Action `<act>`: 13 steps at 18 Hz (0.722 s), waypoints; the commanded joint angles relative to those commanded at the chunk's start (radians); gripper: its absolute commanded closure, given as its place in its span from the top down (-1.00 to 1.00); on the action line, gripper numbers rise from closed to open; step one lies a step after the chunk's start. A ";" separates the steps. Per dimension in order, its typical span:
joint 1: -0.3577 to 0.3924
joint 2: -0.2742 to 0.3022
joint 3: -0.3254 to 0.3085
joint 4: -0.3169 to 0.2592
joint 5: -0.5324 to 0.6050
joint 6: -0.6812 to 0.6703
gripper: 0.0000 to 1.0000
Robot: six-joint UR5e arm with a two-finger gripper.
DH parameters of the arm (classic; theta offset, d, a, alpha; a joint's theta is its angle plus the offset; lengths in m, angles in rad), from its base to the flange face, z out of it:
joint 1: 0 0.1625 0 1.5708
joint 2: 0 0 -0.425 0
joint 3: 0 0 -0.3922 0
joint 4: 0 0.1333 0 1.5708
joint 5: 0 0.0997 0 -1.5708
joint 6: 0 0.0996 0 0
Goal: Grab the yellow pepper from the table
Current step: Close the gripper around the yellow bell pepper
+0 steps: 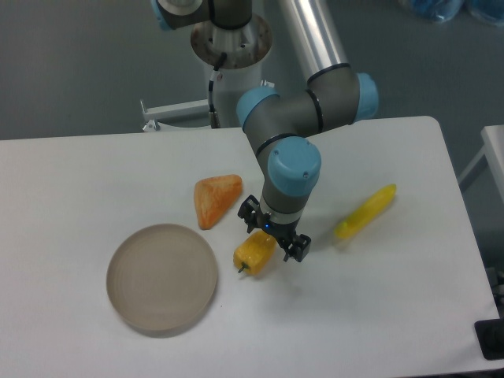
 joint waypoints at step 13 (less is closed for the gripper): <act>-0.031 -0.041 -0.049 0.107 0.017 -0.012 0.75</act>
